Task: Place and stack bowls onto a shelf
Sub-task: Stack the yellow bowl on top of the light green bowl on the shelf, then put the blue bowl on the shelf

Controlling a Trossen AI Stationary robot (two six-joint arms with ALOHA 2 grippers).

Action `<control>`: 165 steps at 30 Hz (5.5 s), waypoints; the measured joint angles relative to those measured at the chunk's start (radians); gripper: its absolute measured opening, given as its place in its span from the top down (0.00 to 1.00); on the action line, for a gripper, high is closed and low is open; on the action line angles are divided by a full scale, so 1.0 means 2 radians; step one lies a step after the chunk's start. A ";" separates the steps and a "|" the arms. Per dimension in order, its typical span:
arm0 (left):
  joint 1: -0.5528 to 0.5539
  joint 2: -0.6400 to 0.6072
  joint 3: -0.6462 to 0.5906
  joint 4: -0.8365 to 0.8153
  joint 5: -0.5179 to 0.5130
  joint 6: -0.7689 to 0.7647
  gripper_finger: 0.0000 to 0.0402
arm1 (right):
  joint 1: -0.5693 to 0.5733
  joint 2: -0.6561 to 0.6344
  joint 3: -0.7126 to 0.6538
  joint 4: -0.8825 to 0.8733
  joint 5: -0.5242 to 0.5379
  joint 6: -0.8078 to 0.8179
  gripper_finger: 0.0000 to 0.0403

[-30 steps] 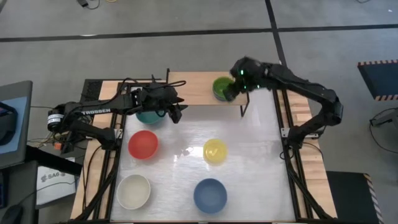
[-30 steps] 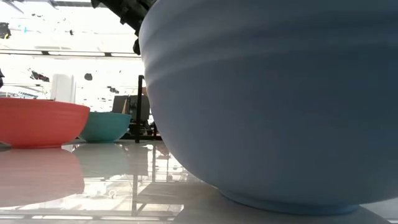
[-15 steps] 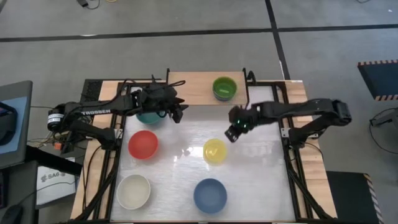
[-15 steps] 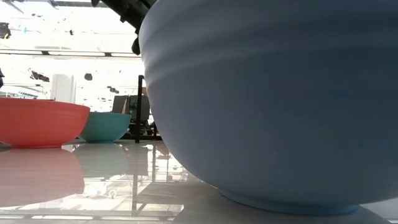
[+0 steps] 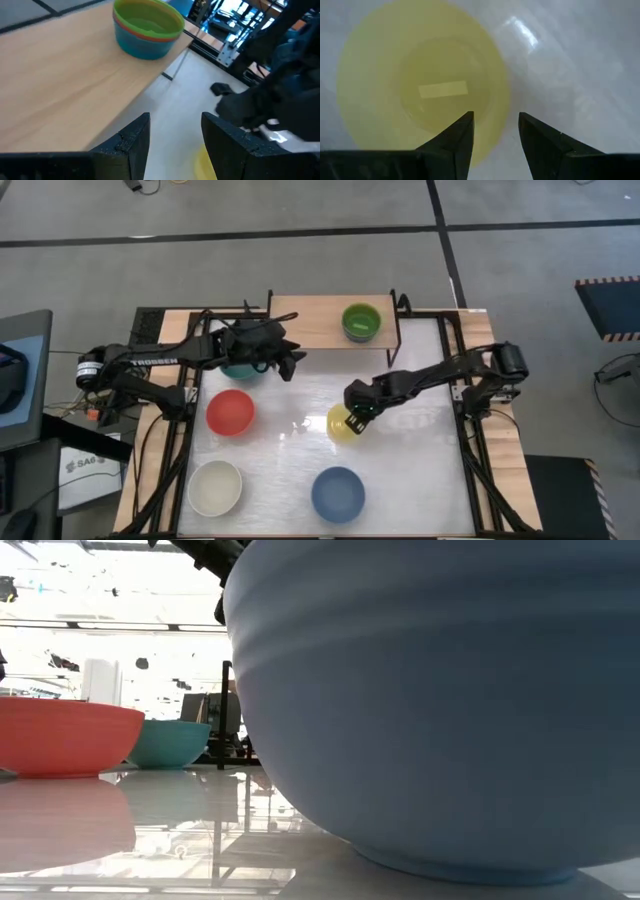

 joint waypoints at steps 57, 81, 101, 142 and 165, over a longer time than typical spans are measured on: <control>-0.042 0.232 0.191 -0.003 -0.007 0.181 1.00 | -0.019 -0.240 0.057 -0.044 0.160 -0.096 0.67; 0.111 0.352 0.422 -0.053 0.023 0.147 1.00 | -0.009 -0.344 0.120 -0.170 0.304 0.007 0.47; 0.135 0.359 0.428 -0.104 0.083 0.111 0.66 | 0.016 -0.315 0.121 -0.154 0.303 0.040 0.47; -0.148 0.123 0.278 -0.355 -0.194 -0.012 0.60 | 0.112 -0.028 0.120 0.011 -0.032 0.044 0.47; -0.356 -0.005 -0.030 -0.052 -0.250 -0.165 0.60 | 0.203 -0.015 0.120 -0.014 0.082 0.225 0.47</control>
